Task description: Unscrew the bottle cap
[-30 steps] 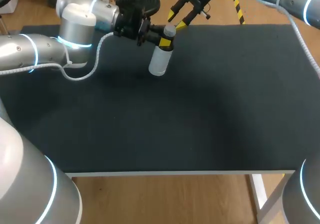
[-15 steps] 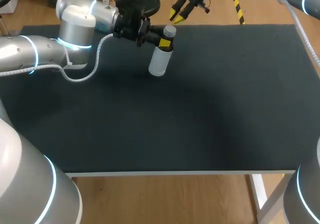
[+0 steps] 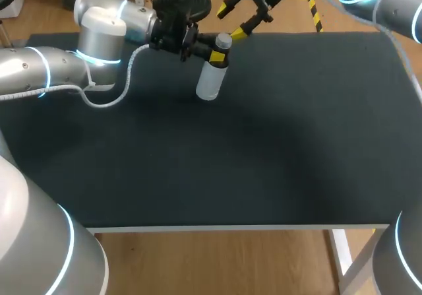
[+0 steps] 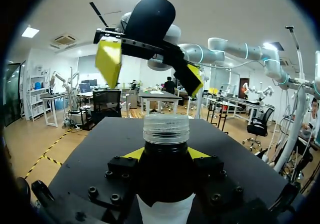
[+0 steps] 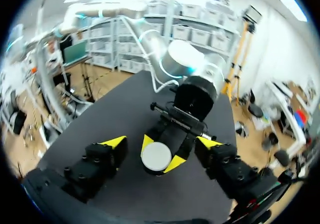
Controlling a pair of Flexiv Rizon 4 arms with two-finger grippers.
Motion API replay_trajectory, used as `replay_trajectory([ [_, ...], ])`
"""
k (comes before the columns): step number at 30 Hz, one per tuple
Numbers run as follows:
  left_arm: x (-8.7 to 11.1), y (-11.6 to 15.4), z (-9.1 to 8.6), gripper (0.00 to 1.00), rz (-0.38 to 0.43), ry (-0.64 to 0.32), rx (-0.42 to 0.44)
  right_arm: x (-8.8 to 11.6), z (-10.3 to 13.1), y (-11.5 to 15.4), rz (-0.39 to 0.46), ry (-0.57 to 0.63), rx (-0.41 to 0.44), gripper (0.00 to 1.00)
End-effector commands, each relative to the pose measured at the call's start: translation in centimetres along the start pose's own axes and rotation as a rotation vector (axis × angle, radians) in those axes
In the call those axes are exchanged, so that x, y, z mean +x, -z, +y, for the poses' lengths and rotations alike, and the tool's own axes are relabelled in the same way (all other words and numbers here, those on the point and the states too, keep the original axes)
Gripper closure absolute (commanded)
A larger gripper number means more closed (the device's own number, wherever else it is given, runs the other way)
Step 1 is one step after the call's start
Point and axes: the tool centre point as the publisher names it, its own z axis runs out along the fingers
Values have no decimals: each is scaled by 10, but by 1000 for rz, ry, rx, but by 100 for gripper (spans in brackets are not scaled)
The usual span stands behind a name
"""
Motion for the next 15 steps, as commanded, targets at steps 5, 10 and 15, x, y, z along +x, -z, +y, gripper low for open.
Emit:
replay_trajectory([
  [5,-3,0,2,100,7,0,3,8,-1,-20,-275,-411,138,0],
  [10,-3,0,2,100,7,0,3,7,-5,-20,-286,-423,156,0],
  [15,-3,0,2,100,7,0,3,7,-11,-20,-293,-429,165,0],
])
